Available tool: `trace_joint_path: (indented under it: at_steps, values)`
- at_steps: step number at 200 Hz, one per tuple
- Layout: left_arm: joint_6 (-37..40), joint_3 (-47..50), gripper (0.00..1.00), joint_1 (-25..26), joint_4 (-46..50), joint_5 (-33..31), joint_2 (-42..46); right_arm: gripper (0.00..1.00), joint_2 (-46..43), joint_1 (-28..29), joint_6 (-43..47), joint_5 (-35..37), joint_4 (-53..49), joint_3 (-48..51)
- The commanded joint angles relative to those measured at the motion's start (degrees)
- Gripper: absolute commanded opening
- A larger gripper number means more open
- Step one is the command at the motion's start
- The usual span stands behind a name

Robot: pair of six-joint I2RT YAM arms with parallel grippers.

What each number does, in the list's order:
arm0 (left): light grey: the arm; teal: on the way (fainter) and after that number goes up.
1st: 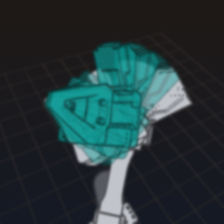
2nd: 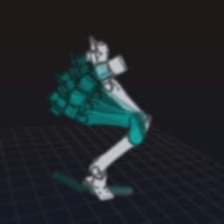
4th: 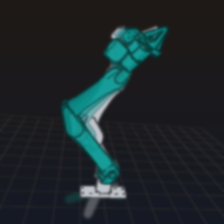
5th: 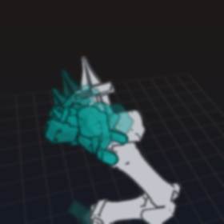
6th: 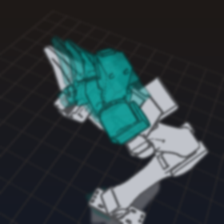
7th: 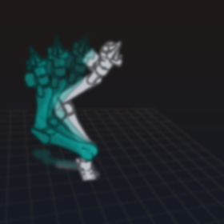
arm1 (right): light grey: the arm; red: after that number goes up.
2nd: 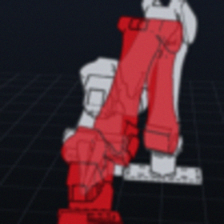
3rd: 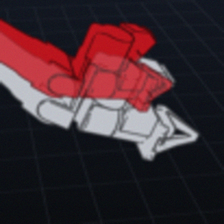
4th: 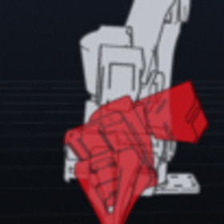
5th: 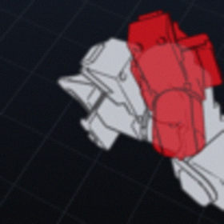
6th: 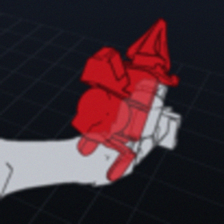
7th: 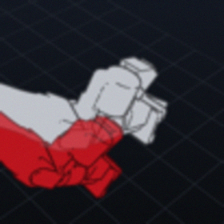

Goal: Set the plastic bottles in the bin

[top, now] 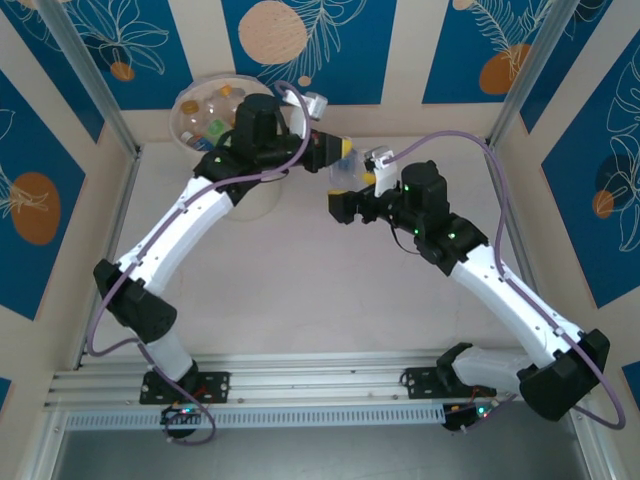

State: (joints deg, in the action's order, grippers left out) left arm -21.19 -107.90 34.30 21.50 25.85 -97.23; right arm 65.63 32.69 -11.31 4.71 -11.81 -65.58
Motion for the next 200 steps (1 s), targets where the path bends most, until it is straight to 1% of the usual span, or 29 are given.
trace_joint_path:
  at_steps: [1,32,56,78,107,141,155,200]
  values:
    - [2.6,-5.6,0.02,-4.0,2.1,-4.8,3.3,0.99,-3.9,0.4,-0.5,1.3,-0.7,-1.5]
    - [1.0,-10.6,0.02,-11.4,3.5,-6.3,2.6,0.99,-8.3,0.4,-1.9,1.5,-0.7,-0.2]
    - [-1.2,-11.3,0.02,-17.1,1.1,-9.2,2.4,0.99,-11.0,0.5,-2.6,1.8,-0.8,0.8]
    - [-3.0,-12.2,0.02,-21.1,-1.3,-12.6,1.6,0.99,-11.4,0.6,-3.0,3.1,-2.4,0.6]
    - [-7.2,-15.3,0.02,-26.4,-2.0,-12.8,-1.5,0.99,-10.7,0.7,-3.7,5.2,-4.5,0.6]
    - [-11.3,-21.5,0.02,-29.9,2.6,-11.5,-7.6,0.99,-10.1,0.7,-4.8,8.3,-6.5,0.0]
    - [-13.0,-22.6,0.02,-30.8,3.6,-10.5,-9.7,0.99,-10.0,0.8,-5.1,9.0,-7.2,-0.1]
    - [-17.3,-26.1,0.04,-31.5,4.1,-7.3,-16.9,0.99,-9.6,0.8,-5.9,9.4,-7.8,0.6]
